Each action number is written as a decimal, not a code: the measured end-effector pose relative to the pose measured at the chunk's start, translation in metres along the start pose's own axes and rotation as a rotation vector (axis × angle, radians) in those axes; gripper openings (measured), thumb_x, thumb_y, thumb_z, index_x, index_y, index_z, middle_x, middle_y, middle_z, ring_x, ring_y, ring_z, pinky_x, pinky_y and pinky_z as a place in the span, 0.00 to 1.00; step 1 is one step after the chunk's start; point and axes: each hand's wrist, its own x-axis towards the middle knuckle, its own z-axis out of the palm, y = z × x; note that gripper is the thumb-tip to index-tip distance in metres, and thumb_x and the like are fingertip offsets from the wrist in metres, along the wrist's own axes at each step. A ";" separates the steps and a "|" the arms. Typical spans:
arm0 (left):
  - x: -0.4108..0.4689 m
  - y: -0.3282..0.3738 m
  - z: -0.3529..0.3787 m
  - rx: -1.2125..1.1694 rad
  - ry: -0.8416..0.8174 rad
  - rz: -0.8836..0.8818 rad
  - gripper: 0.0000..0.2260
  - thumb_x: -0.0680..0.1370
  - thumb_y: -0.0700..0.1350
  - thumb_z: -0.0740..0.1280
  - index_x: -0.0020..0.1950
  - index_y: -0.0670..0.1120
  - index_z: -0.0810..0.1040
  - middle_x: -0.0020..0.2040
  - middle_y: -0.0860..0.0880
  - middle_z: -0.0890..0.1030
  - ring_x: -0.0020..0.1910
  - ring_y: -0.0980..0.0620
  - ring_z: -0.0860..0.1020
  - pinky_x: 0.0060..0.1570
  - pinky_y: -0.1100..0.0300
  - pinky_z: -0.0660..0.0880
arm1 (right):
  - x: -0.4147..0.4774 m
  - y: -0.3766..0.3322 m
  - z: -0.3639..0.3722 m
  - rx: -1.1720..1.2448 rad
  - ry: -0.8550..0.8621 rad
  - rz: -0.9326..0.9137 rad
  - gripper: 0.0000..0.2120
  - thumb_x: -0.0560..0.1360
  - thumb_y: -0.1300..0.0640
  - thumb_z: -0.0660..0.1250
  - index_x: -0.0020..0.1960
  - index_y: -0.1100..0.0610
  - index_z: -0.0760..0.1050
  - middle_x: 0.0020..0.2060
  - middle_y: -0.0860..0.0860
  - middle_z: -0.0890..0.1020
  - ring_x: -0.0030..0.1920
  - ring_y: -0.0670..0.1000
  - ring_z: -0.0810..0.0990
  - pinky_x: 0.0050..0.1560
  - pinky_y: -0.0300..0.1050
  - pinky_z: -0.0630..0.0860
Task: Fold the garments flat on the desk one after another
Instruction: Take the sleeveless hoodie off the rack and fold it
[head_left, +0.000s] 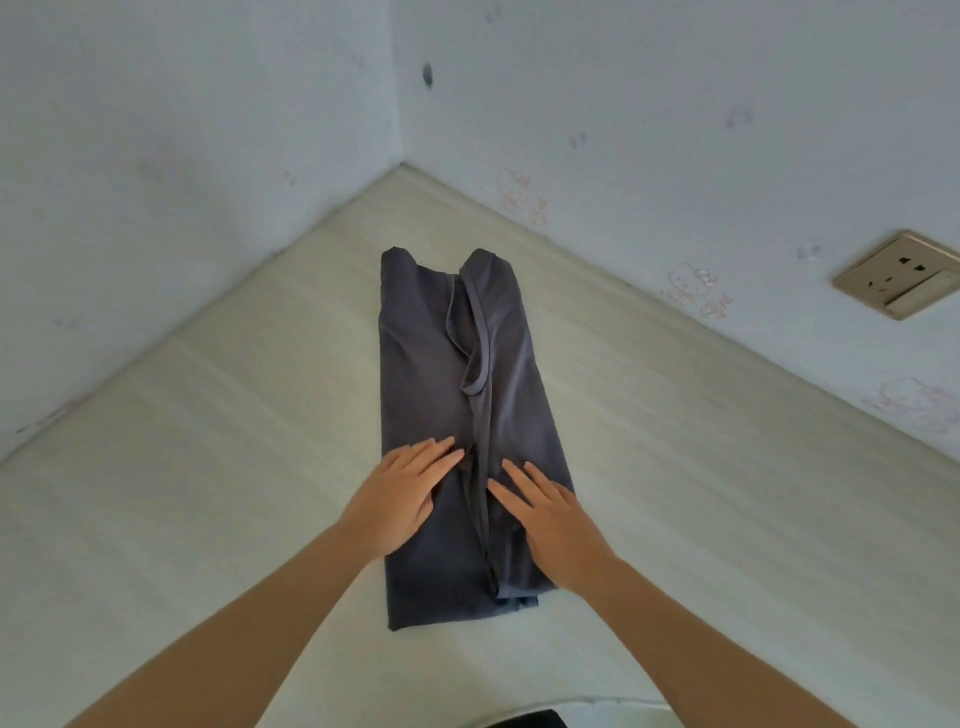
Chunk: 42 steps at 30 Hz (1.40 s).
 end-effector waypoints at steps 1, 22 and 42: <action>-0.010 0.000 0.006 0.000 -0.026 0.008 0.28 0.79 0.42 0.61 0.78 0.54 0.56 0.78 0.54 0.57 0.76 0.52 0.56 0.75 0.54 0.56 | -0.001 0.001 -0.001 -0.028 -0.037 -0.005 0.34 0.79 0.63 0.56 0.78 0.45 0.45 0.78 0.49 0.44 0.78 0.55 0.44 0.75 0.52 0.52; -0.079 -0.018 -0.001 0.312 -0.142 0.053 0.44 0.69 0.52 0.75 0.76 0.61 0.51 0.74 0.47 0.65 0.71 0.44 0.68 0.69 0.45 0.64 | -0.028 0.026 0.018 -0.211 0.065 -0.118 0.43 0.76 0.58 0.67 0.77 0.40 0.41 0.79 0.51 0.46 0.78 0.57 0.49 0.75 0.54 0.56; -0.024 0.005 -0.140 -1.080 -0.130 -0.392 0.11 0.80 0.52 0.61 0.57 0.51 0.79 0.52 0.58 0.84 0.51 0.62 0.80 0.49 0.67 0.73 | -0.018 -0.002 -0.118 1.050 0.476 0.216 0.01 0.77 0.56 0.68 0.46 0.52 0.77 0.39 0.45 0.82 0.38 0.40 0.79 0.36 0.32 0.73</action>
